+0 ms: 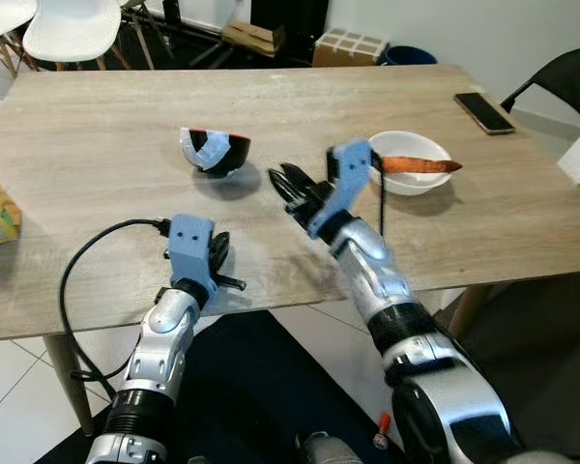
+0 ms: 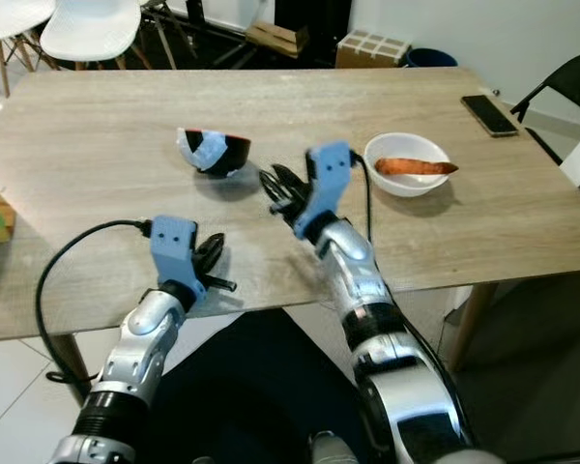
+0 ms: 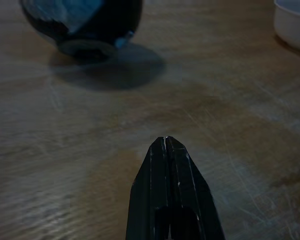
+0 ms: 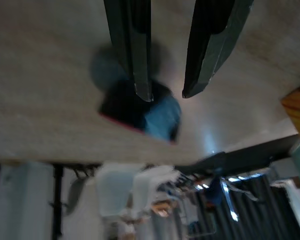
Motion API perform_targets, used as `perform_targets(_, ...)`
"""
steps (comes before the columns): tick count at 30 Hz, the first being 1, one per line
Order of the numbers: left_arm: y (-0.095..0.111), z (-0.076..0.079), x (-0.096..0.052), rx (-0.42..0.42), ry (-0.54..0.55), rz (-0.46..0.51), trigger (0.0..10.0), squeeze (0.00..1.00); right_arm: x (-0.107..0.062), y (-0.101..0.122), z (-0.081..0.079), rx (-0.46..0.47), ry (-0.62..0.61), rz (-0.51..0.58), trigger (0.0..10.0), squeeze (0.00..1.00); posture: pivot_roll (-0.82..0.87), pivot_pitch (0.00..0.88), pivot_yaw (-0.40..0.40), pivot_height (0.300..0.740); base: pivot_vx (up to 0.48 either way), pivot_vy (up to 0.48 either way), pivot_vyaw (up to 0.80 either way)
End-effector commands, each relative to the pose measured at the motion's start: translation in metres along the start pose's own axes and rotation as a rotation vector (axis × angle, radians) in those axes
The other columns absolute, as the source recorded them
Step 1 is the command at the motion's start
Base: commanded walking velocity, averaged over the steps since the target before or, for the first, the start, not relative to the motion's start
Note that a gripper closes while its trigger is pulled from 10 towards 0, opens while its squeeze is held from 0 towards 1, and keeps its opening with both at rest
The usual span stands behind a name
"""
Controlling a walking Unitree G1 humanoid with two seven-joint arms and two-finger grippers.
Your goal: Restocking fridge
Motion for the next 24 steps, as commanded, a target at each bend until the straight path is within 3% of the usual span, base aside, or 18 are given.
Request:
perform_targets(1,0.003,-0.01,-0.003,0.03,0.04,0.014,10.0,0.0,0.011,-0.004,-0.011,-0.009,0.042,-0.041,10.0,0.0,-0.09,0.14,-0.081,0.74,0.0,0.0,0.0)
perform_targets(7,0.008,-0.014,-0.002,0.042,0.054,0.025,10.0,0.0,0.013,-0.004,-0.01,-0.014,0.027,-0.055,10.0,0.0,-0.09,0.14,-0.081,0.74,0.0,0.0,0.0)
perform_targets(9,0.013,-0.021,-0.003,0.052,0.084,0.046,10.0,0.0,0.008,-0.01,-0.002,0.025,-0.019,-0.057,10.0,0.0,-0.07,0.142,-0.082,0.74,0.0,0.0,0.0)
perform_targets(14,0.023,-0.027,-0.01,-0.086,0.133,0.127,10.0,0.0,-0.005,-0.012,0.008,0.117,-0.036,-0.009,10.0,0.0,-0.08,0.133,-0.07,0.74,0.0,0.0,0.0)
perform_targets(16,0.026,-0.03,-0.012,-0.075,0.132,0.141,10.0,0.0,-0.009,-0.012,0.014,0.116,-0.048,-0.005,10.0,0.0,-0.08,0.128,-0.067,0.74,0.0,0.0,0.0)
perform_targets(19,0.025,-0.041,-0.015,0.036,0.157,0.121,10.0,0.0,-0.025,-0.016,0.037,0.109,-0.136,-0.009,10.0,0.0,-0.08,0.117,-0.064,0.74,0.0,0.0,0.0)
perform_targets(22,0.026,-0.046,-0.016,0.057,0.176,0.118,10.0,0.0,-0.03,-0.018,0.044,0.095,-0.173,-0.017,10.0,0.0,-0.08,0.109,-0.062,0.74,0.0,0.0,0.0)
perform_targets(24,0.033,-0.065,-0.023,0.116,0.274,0.138,10.0,0.0,-0.045,-0.024,0.059,0.076,-0.248,-0.034,10.0,0.0,-0.08,0.087,-0.057,0.74,0.0,0.0,0.0)
Point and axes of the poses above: a point about 5 cm out from each wrist's last joint towards the gripper, its own x axis pointing out of the wrist towards the gripper, its own y axis along the axis of the wrist's last joint, z = x × y, the point moved 4 cm from there along x, pointing out of the wrist towards the gripper, and after that the axes turned 3 degrees about -x, right-handed, at the moved point
